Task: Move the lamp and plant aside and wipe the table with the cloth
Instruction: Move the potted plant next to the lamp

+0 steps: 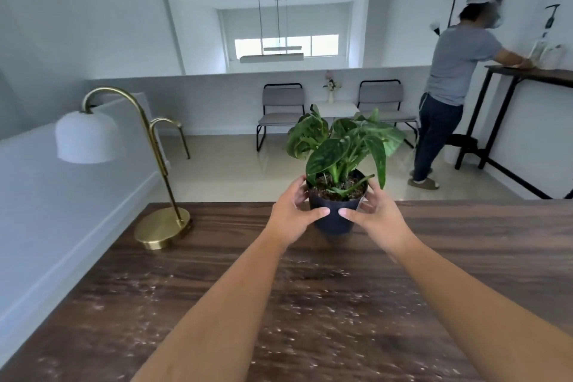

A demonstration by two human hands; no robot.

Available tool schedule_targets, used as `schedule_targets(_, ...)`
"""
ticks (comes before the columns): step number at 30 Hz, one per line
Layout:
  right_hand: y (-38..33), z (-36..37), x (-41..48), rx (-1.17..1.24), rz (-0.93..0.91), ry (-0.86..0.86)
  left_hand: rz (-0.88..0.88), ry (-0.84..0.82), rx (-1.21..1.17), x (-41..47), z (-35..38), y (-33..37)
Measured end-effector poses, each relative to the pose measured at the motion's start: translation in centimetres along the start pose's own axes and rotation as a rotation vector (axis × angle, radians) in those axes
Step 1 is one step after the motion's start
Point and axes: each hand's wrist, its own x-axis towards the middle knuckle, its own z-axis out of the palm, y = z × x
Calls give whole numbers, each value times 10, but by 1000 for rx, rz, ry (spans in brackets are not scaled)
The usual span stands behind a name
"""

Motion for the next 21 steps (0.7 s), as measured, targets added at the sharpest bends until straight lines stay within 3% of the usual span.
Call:
schedule_targets(11, 4, 160, 33, 125, 13, -141, -27, 116, 19, -16, -153, -39)
schedule_targets(21, 24, 193, 31, 49, 49, -142, -61, 118, 33, -25, -182, -71)
